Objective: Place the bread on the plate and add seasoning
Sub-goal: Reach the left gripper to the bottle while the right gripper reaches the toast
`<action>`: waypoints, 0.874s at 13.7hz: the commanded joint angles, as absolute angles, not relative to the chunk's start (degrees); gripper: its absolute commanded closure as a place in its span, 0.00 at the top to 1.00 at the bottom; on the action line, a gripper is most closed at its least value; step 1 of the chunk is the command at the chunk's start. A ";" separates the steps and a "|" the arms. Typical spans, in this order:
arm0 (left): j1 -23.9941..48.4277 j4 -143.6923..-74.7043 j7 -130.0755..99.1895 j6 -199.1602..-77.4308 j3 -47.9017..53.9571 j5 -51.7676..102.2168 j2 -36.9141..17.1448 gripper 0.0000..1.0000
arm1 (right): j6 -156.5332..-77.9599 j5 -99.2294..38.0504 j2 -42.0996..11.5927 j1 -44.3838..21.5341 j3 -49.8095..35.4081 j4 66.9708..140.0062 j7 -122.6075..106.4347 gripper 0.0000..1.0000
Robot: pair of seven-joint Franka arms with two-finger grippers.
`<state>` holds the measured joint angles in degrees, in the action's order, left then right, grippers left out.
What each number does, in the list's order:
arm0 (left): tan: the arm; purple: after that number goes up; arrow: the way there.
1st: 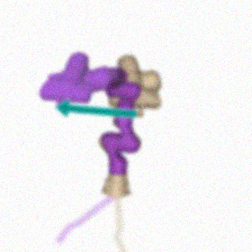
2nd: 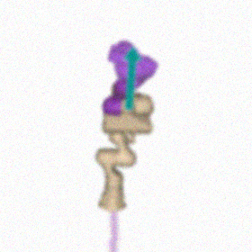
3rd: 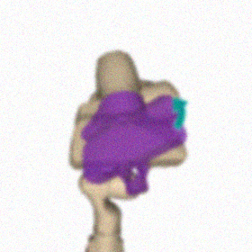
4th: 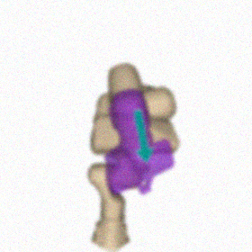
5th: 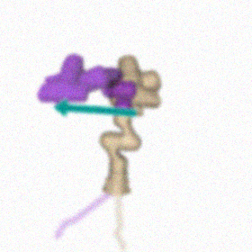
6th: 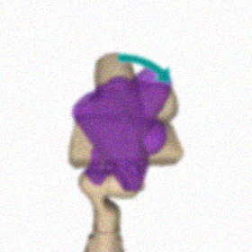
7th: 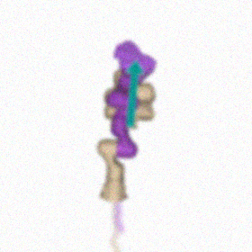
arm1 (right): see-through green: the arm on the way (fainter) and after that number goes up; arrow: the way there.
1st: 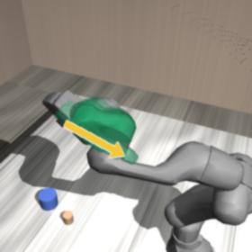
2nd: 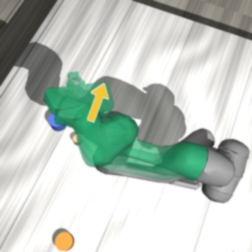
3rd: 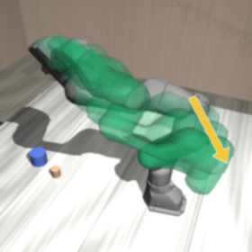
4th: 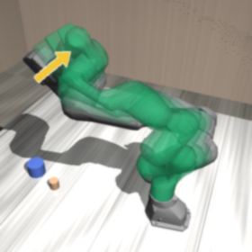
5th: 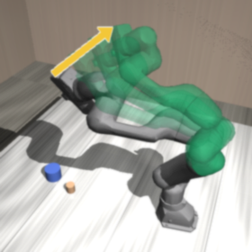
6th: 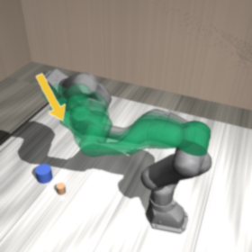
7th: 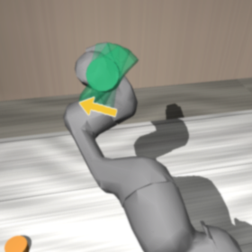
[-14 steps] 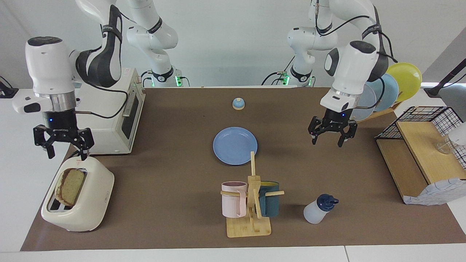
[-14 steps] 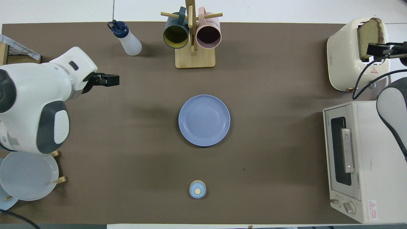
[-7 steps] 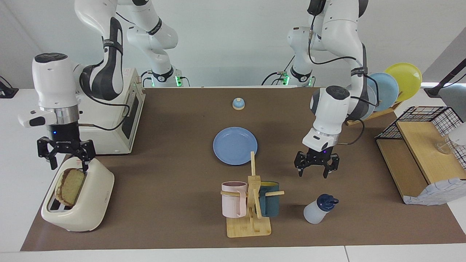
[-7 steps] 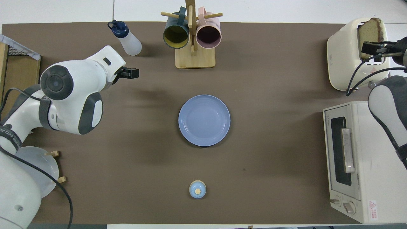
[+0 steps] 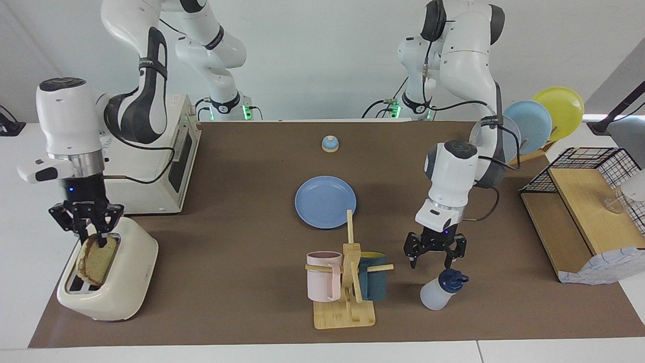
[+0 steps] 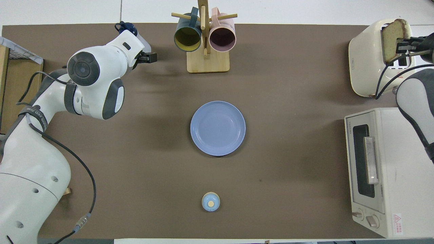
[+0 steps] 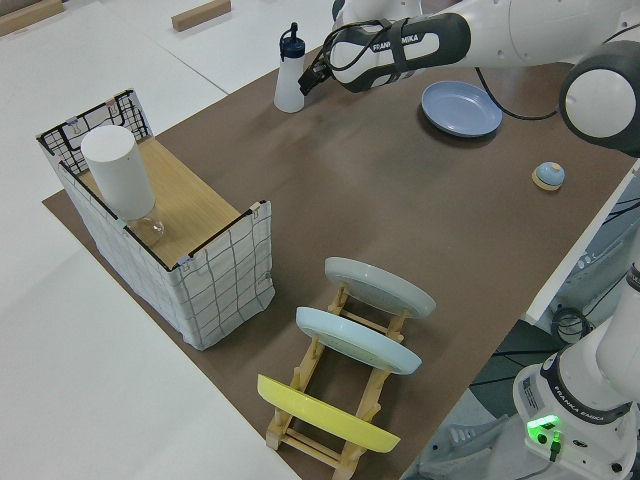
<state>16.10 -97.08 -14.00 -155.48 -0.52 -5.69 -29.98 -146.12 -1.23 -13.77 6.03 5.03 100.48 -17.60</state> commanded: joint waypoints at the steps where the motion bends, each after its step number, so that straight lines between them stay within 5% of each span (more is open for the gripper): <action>1: 17.14 -92.91 -15.73 -155.92 -2.02 -7.21 -33.74 1.00 | -140.21 -3.34 -15.29 7.64 4.48 95.46 -24.77 0.00; 5: 16.88 -91.24 -15.64 -156.01 -2.02 -7.12 -34.98 1.00 | -129.67 1.72 -14.51 6.42 4.31 88.18 -26.89 0.00; 9: 16.44 -88.95 -15.56 -155.92 -2.02 -7.12 -36.56 1.00 | -114.21 18.97 -8.98 -3.66 4.04 84.46 -26.11 0.00; 12: 16.35 -88.24 -15.47 -156.18 -2.11 -7.21 -37.18 1.00 | -104.09 8.49 -3.44 -7.90 2.82 84.29 -21.57 0.00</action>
<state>16.10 -90.58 -14.17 -155.53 -1.42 -5.77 -35.53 -108.29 13.88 -6.50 -7.14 3.63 83.38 -24.26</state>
